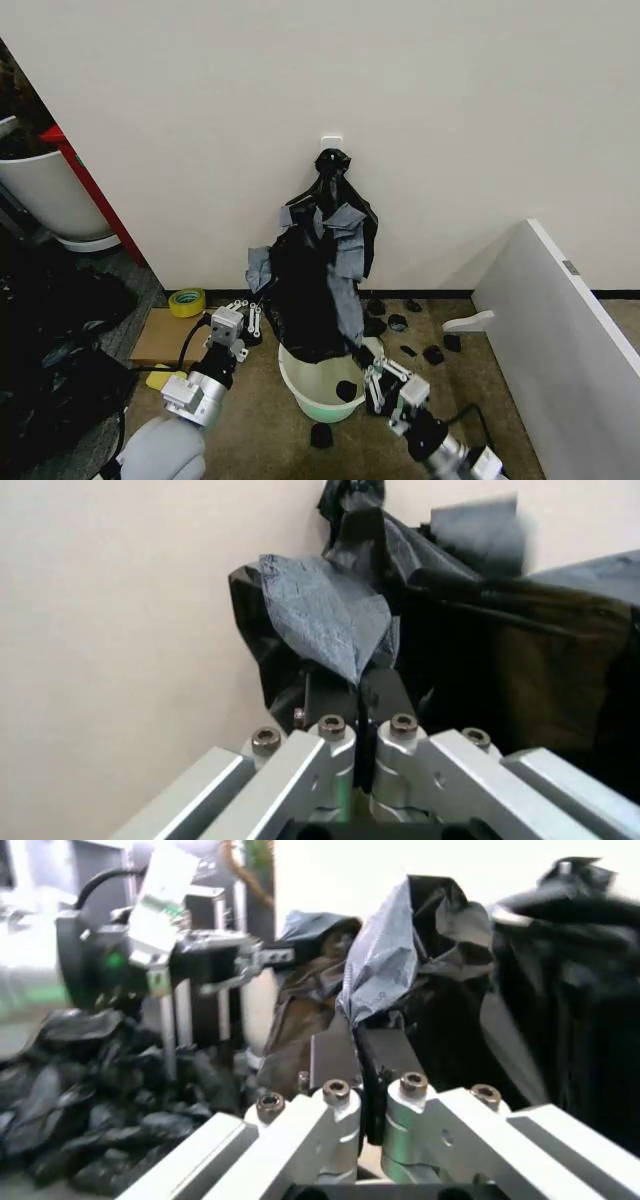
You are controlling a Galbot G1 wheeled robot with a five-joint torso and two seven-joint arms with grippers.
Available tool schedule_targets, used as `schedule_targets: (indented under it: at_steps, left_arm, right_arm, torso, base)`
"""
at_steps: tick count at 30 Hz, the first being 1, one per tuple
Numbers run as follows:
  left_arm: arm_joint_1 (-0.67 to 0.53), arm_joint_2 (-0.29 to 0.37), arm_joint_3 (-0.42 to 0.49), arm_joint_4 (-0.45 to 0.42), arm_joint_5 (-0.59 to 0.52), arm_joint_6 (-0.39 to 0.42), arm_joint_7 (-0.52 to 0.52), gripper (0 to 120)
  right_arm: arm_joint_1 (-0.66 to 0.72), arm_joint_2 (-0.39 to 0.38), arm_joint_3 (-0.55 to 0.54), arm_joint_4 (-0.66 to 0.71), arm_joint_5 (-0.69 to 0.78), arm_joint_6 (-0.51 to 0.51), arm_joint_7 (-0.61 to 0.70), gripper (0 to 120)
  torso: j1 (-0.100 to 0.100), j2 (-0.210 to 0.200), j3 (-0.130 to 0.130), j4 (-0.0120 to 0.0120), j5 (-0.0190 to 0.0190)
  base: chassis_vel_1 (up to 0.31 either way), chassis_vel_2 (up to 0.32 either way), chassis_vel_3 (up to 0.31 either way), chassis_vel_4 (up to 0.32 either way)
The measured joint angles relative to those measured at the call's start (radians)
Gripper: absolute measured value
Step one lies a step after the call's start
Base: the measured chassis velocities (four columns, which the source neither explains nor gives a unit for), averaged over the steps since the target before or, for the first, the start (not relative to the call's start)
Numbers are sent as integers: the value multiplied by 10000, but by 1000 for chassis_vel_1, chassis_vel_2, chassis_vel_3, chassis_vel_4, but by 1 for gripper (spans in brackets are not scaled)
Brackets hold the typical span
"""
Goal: Place the garbage bag over the trash bin.
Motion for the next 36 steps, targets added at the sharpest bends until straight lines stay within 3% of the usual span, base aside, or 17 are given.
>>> schedule_targets:
  at_steps: [5,15,19,21,24,28,36]
  left_arm:
    - [462,69,-29,-409,425,134,-544,0]
    - [1867,410,-70,-1841,1324,690,-1892,0]
    - [2344,543,6,-2153,1534,719,-1978,0]
    - [2456,558,43,-2372,1320,323,-1730,0]
    - [2249,500,-15,-2579,825,-265,-1188,0]
    - [1774,425,-58,-2753,427,-153,-1031,0]
    - [1505,73,329,-1731,603,85,-1166,0]
  right_arm:
    - [-526,-261,148,257,-354,367,-281,0]
    - [-2109,-960,1069,525,-1663,2221,-2590,0]
    - [-2393,-1182,1353,525,-1507,2534,-3153,0]
    - [-2433,-1183,1589,680,-1113,2685,-3420,0]
    - [-2358,-1013,1816,1235,-461,2611,-3212,0]
    - [-2314,-844,1472,2395,178,1375,-527,0]
    - [-1838,-476,1019,906,53,944,122,0]
  torso:
    - [0,0,1,0,-1]
    - [0,0,2,0,0]
    - [0,0,2,0,-2]
    - [0,0,2,1,0]
    - [1,0,2,-1,-2]
    - [2,-1,3,-1,-3]
    - [2,-1,3,0,-2]
  base:
    - [0,0,0,0]
    - [0,0,0,0]
    - [0,0,0,0]
    - [0,0,0,0]
    - [0,0,0,0]
    - [0,0,0,0]
    - [0,0,0,0]
